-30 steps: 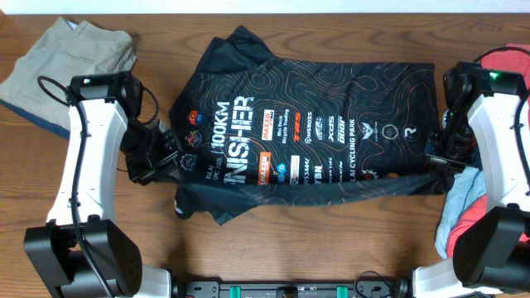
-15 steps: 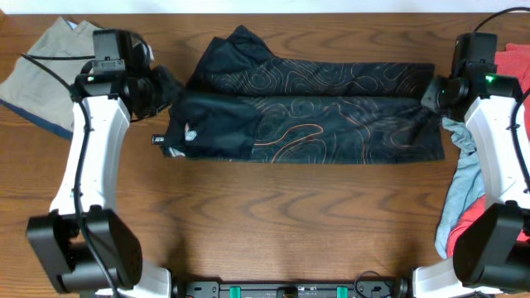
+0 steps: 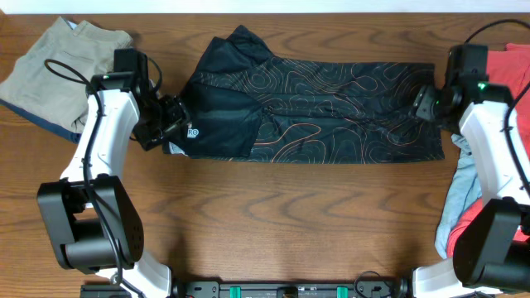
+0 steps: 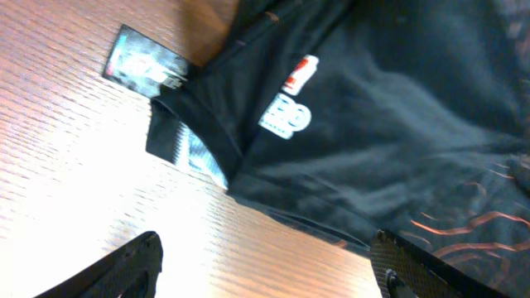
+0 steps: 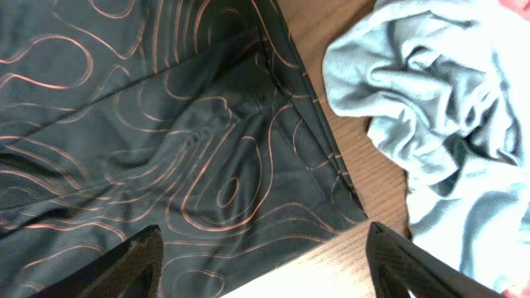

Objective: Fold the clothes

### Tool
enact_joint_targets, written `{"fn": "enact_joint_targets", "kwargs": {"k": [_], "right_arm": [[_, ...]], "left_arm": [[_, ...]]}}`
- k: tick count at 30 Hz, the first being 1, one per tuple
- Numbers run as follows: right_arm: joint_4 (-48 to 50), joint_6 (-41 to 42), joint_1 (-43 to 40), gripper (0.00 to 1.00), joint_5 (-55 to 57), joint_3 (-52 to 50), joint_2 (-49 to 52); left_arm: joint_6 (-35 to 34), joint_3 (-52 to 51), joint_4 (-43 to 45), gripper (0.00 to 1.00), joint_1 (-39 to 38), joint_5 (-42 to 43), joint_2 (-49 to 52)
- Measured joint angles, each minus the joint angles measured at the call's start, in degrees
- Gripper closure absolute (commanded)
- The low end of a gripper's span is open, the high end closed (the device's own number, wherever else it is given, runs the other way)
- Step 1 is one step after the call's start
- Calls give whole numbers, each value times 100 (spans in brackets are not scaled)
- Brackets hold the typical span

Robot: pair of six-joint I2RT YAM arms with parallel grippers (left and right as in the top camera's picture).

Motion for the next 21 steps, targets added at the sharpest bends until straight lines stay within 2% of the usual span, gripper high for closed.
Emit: {"fn": "enact_joint_targets", "kwargs": {"k": [5, 8, 12, 17, 19, 21], "right_arm": [[776, -20, -9, 26, 26, -914, 0], [1338, -15, -28, 22, 37, -1399, 2], [1965, -26, -59, 22, 42, -1838, 2], [2476, -31, -85, 27, 39, -2192, 2], [2645, -42, -129, 29, 37, -2321, 2], [2743, -17, -192, 30, 39, -2446, 2]], "left_arm": [[-2, -385, 616, 17, 0, -136, 136], [0, -564, 940, 17, 0, -221, 297], [0, -616, 1211, 17, 0, -297, 531], [0, -619, 1394, 17, 0, -313, 841], [11, -616, 1386, 19, 0, -350, 975], [0, -584, 1373, 25, 0, -363, 1003]]}}
